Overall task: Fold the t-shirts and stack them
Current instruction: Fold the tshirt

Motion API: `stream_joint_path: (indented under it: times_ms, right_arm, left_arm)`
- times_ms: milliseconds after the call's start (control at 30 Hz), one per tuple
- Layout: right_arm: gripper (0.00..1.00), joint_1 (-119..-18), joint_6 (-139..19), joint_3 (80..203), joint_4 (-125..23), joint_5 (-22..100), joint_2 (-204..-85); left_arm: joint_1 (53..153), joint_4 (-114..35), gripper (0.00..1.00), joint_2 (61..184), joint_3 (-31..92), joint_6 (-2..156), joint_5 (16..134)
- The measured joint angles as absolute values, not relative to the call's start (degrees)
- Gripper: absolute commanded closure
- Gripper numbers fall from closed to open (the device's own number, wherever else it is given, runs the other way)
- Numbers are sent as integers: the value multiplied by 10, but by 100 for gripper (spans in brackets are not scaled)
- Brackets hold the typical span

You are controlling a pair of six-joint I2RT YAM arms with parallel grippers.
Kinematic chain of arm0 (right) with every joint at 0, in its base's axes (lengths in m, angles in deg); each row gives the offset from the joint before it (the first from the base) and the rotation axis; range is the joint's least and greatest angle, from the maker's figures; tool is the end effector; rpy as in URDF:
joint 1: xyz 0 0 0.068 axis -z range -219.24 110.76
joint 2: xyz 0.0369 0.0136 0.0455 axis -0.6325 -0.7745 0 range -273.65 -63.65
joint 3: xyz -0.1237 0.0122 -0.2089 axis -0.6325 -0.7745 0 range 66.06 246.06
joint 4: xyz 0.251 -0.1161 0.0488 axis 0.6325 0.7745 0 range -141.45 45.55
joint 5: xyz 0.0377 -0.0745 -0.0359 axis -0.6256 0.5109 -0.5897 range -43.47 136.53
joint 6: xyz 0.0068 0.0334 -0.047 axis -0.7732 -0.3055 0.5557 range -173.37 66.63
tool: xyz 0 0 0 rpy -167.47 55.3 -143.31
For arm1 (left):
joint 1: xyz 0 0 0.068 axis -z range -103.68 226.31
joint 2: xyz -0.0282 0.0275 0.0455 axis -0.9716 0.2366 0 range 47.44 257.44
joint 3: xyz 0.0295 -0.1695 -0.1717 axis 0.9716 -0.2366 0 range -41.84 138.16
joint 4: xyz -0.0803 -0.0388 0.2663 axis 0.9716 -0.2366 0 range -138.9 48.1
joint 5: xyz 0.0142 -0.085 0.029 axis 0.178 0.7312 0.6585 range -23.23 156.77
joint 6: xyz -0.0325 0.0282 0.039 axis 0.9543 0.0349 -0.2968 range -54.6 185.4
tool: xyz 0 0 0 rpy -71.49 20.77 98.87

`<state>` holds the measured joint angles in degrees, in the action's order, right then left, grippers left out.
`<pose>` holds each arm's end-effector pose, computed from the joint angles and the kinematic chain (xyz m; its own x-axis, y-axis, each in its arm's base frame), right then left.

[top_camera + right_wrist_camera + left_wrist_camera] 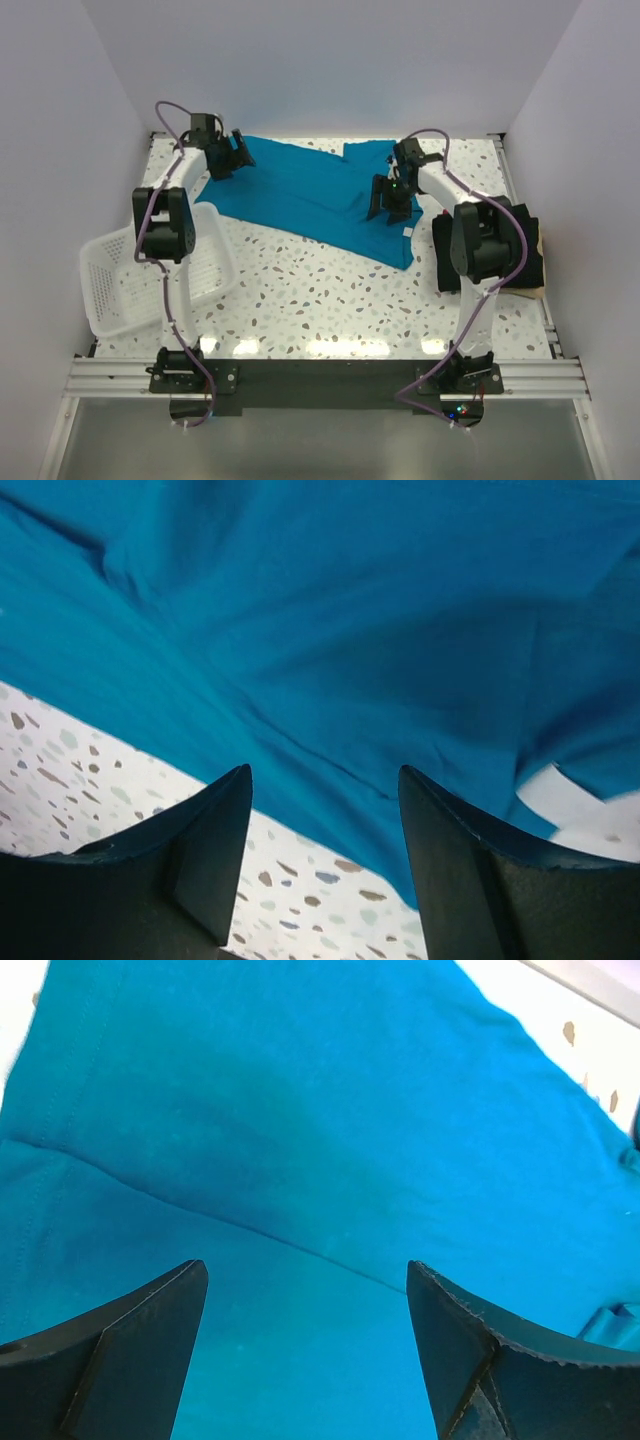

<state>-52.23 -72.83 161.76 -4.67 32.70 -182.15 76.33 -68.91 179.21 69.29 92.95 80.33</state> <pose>0.4257 0.1085 0.1636 -0.9609 0.1102 -0.2542 0.0217 0.9446 0.3274 0.5222 -0.0098 0.1654 -0.7283 -0.4494 -0.5172 -0.2015 0.8620 -0.4652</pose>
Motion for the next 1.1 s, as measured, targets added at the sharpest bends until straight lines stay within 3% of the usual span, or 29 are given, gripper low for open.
stream_joint_path:
  times_ms: [367, 867, 1100]
  right_arm:
    - [36, -525, -761, 1506, -136, 308, -1811]
    - [35, -529, -777, 1314, -98, 336, -1673]
    - [34, -539, -779, 1370, -5, 352, -1664]
  left_arm:
    - [762, -679, 14, 1812, 663, 933, 804]
    - [783, -648, 14, 1695, 477, 933, 805]
    - [804, -667, 14, 1683, 469, 933, 805]
